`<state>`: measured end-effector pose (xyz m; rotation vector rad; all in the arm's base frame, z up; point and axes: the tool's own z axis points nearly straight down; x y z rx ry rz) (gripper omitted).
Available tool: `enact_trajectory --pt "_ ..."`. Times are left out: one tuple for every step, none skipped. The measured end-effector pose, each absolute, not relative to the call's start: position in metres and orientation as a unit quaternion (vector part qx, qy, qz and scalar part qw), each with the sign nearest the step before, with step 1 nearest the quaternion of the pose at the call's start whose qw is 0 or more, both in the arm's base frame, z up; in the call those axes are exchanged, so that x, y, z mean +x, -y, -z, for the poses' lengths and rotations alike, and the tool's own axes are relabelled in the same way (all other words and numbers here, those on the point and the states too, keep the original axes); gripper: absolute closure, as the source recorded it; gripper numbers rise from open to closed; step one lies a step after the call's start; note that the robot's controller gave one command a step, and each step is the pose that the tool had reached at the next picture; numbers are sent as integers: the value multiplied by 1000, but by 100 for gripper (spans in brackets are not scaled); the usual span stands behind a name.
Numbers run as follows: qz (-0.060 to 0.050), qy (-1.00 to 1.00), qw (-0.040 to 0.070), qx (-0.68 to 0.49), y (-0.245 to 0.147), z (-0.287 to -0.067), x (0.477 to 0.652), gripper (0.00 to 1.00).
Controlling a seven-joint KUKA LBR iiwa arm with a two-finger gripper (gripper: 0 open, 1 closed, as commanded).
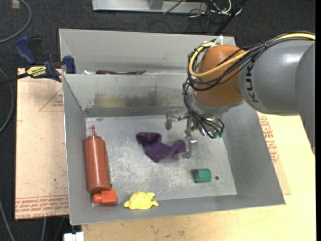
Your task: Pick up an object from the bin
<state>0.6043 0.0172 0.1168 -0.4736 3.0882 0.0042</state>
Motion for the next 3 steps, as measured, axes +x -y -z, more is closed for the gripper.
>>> enact_trajectory --pt "0 -960 1 -281 -18 -71 644 100" --pt "0 -960 1 -281 -18 -71 644 100" --pt "0 -957 4 -289 -11 -140 645 100"
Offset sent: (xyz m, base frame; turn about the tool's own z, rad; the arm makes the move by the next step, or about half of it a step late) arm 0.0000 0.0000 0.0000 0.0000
